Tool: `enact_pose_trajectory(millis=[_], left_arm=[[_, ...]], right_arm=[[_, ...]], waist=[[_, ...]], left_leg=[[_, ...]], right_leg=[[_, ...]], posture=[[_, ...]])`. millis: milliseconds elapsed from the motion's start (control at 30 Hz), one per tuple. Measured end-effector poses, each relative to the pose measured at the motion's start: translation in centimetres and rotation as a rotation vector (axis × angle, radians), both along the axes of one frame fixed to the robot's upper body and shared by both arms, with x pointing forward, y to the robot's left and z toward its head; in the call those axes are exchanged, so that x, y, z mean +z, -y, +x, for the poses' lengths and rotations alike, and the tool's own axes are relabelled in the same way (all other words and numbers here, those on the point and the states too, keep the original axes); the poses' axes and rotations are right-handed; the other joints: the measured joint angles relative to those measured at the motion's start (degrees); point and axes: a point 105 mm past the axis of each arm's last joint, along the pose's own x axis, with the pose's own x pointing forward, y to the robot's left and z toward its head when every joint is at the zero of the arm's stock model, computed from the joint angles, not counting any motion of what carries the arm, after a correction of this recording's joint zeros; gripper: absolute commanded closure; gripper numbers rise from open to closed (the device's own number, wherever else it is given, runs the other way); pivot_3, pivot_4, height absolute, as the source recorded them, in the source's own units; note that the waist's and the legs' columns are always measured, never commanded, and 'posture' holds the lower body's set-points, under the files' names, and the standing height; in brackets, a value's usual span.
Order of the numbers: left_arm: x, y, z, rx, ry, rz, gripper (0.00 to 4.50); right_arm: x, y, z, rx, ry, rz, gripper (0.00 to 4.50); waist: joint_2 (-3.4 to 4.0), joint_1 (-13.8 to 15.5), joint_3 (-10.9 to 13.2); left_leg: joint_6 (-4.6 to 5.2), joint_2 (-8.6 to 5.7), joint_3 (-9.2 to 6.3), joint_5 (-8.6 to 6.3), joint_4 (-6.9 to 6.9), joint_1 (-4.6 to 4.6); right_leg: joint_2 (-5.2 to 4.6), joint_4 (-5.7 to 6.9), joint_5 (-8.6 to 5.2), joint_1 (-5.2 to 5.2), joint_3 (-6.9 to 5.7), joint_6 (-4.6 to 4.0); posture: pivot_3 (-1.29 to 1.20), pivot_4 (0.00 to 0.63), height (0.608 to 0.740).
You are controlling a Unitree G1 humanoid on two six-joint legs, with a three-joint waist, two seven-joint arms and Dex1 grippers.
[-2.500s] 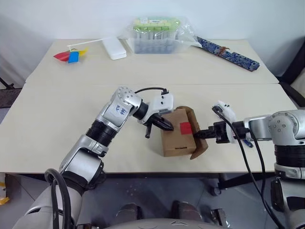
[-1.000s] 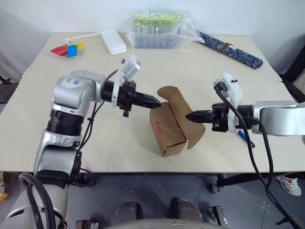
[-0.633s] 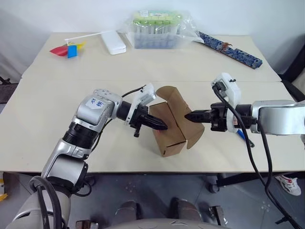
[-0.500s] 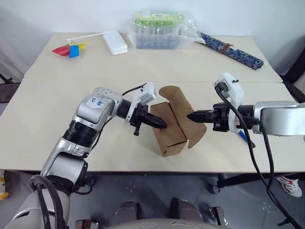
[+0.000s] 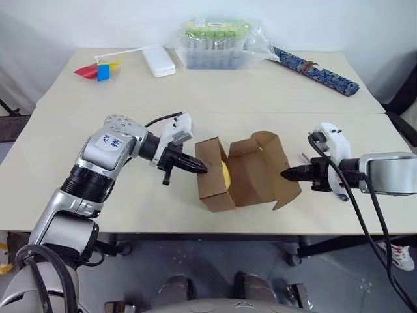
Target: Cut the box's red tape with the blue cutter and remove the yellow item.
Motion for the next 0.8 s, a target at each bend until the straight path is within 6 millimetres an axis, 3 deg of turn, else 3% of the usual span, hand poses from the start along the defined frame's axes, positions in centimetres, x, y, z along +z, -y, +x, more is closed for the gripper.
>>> enact_pose_trajectory(millis=[200, 300, 800], left_arm=[[-1.3, -1.8, 0.6, 0.105, -0.018, 0.057, 4.50], [-5.9, -2.5, 0.7, 0.183, -0.125, 0.140, 4.50], [-5.8, 0.0, 2.4, 0.145, -0.085, 0.112, 4.50]], right_arm=[[-0.6, -0.3, 0.3, 0.001, -0.015, 0.016, 4.49], [-1.0, -0.7, 0.4, 0.010, -0.021, 0.026, 4.49], [-3.6, -1.3, 0.4, 0.032, -0.067, 0.010, 4.49]], waist=[[0.15, 0.5, -0.1], [0.03, 0.5, 0.0], [-0.11, 0.8, 0.1]], left_leg=[[0.09, -0.09, 0.00, 0.02, 0.02, 0.02], [0.13, -0.10, 0.06, 0.03, 0.05, -0.50], [0.07, -0.16, 0.35, 0.04, 0.06, -0.55]], right_leg=[[-0.09, -0.01, 0.06, 0.03, 0.04, 0.07], [-0.07, -0.03, 0.15, -0.43, 0.07, 0.16], [-0.01, -0.19, 0.17, -0.27, -0.31, 0.21]], posture=[[0.00, 0.150, 0.740], [0.00, 0.150, 0.740], [0.00, 0.150, 0.740]])
